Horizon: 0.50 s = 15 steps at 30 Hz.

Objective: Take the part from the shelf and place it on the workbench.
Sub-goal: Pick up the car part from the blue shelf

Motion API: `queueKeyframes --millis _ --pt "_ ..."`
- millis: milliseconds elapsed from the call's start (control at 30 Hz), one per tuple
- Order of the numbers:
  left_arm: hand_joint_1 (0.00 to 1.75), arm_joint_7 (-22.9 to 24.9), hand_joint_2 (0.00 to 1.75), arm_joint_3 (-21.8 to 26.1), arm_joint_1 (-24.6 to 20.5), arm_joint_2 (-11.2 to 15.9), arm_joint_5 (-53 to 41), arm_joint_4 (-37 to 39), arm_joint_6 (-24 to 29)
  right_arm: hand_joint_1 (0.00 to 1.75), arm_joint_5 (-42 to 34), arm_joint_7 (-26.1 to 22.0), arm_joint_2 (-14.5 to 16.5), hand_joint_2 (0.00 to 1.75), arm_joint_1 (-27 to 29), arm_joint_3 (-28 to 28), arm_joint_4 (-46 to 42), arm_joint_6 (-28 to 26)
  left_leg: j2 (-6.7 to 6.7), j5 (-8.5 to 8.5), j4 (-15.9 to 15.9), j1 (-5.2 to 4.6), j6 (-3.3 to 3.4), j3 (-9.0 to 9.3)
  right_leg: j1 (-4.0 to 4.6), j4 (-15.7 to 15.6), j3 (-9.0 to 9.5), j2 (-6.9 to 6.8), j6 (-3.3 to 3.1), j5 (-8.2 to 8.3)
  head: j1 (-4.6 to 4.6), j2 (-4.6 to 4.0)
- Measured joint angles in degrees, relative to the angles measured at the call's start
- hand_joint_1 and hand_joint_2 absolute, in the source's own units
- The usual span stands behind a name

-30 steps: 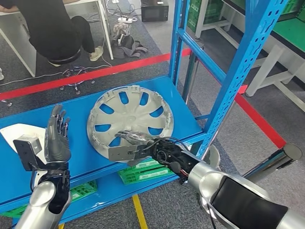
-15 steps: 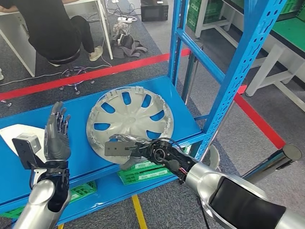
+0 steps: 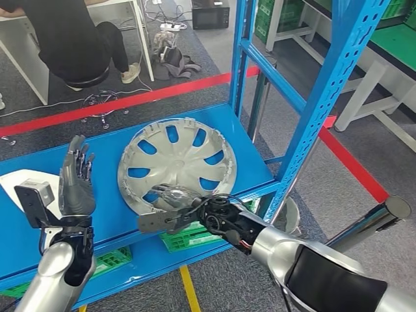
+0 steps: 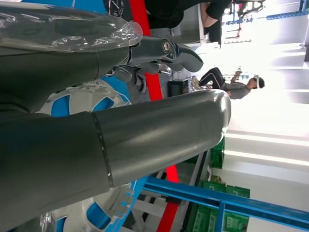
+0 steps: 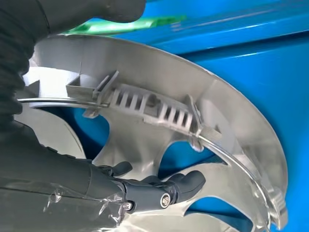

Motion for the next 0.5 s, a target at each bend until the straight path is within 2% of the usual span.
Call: queueKeyframes --millis 333,500 --pt "0.0 -0.1 0.0 0.0 -0.7 -0.5 0.09 0.58 -0.89 0.0 5.39 0.11 0.0 1.75 -0.15 3.46 0.32 -2.24 0.06 -0.01 0.0 0.0 -0.01 0.16 0.0 -0.01 0.14 0.03 0.0 0.0 -0.01 0.0" --pt "0.0 -0.3 0.0 0.0 -0.9 -0.7 0.41 0.91 -0.85 0.0 10.55 0.62 -0.01 1.75 -0.09 5.48 0.44 -4.22 0.06 -0.01 0.0 0.0 -0.02 0.16 0.0 -0.01 0.14 0.03 0.0 0.0 -0.02 0.0"
